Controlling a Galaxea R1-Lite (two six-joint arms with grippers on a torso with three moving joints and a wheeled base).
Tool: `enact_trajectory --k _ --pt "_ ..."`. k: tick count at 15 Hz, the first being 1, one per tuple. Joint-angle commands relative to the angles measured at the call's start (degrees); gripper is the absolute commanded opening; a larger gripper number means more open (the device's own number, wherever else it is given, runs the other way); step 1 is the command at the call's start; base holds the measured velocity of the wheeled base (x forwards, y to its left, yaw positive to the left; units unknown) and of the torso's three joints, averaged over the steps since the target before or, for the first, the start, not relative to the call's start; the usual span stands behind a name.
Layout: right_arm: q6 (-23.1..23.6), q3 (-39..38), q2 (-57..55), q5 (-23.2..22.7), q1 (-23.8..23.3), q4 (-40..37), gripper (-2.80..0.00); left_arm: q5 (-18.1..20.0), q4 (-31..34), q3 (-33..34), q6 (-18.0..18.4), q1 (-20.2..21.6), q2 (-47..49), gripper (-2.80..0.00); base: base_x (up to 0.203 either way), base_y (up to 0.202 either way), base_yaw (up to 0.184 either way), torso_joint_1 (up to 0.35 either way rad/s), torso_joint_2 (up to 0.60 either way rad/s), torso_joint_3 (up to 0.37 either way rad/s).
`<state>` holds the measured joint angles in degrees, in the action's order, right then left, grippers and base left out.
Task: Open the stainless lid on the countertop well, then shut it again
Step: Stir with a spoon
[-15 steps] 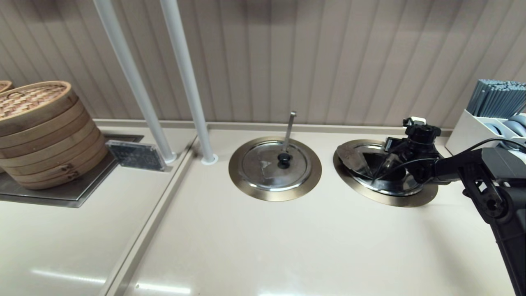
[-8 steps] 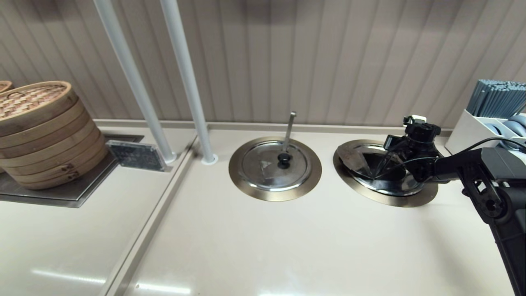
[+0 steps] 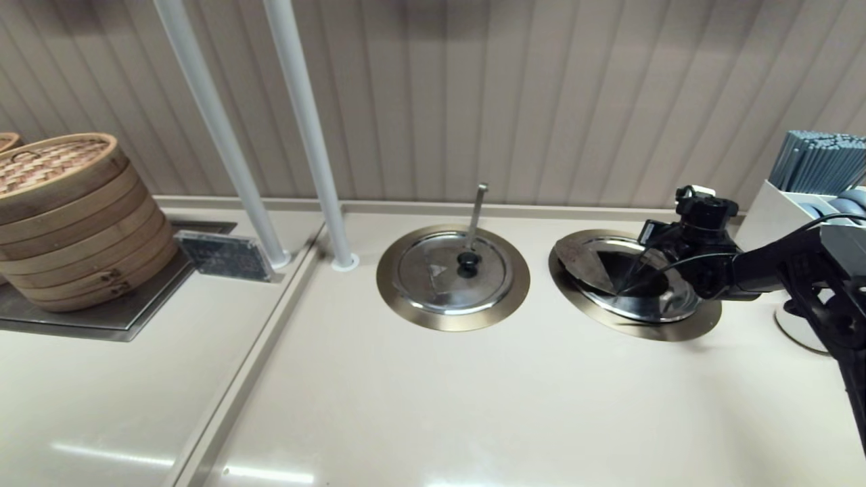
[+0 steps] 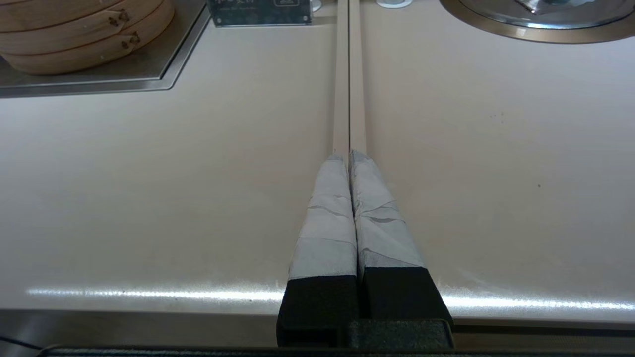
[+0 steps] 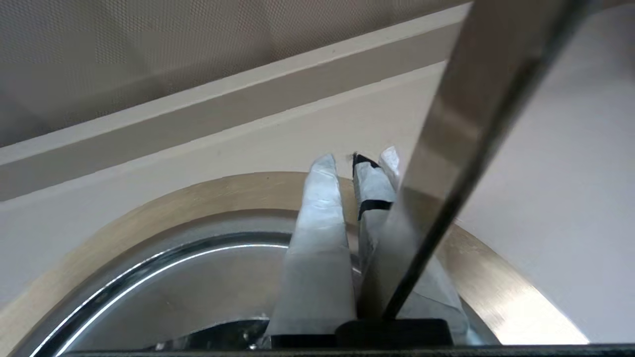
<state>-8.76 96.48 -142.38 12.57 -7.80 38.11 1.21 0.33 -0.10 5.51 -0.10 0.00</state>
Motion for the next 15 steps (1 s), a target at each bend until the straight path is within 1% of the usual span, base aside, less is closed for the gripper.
enact_trajectory --k 1,3,4,5,6,8,12,15 --pt "-0.76 -8.21 8.13 0.00 0.10 1.01 -2.80 0.02 0.02 0.01 0.03 0.01 0.00 -2.80 0.000 0.000 0.000 0.000 0.00 0.000" --pt "-0.83 -16.14 13.04 -0.06 0.40 3.20 -2.80 0.02 0.02 0.01 0.03 0.01 0.00 -2.80 0.000 0.000 0.000 0.000 0.00 0.000" --pt "-0.63 -19.67 14.70 -0.12 0.80 5.82 -2.80 0.02 0.02 0.08 0.03 0.01 0.00 -2.80 0.000 0.000 0.000 0.000 0.00 0.000" --pt "0.54 -22.09 16.36 -0.26 1.70 9.15 -2.80 0.02 0.02 0.05 0.03 0.01 0.00 -2.80 0.000 0.000 0.000 0.000 0.00 0.000" --pt "2.02 -22.64 17.53 -0.35 2.29 10.18 -2.80 0.02 0.02 0.10 0.03 0.01 0.00 -2.80 0.000 0.000 0.000 0.000 0.00 0.000" --pt "2.00 -23.71 18.27 -0.52 3.40 10.40 -2.80 0.02 0.02 0.01 0.03 0.01 0.00 -2.80 0.000 0.000 0.000 0.000 0.00 0.000" --pt "0.07 -23.71 18.39 -0.53 4.81 10.67 -2.80 0.02 0.02 0.01 0.03 0.01 0.00 -2.80 0.000 0.000 0.000 0.000 0.00 0.000" --pt "-0.27 -24.57 20.19 -1.23 4.99 10.76 -2.80 0.02 0.02 0.01 0.03 0.01 0.00 -2.80 0.000 0.000 0.000 0.000 0.00 0.000"
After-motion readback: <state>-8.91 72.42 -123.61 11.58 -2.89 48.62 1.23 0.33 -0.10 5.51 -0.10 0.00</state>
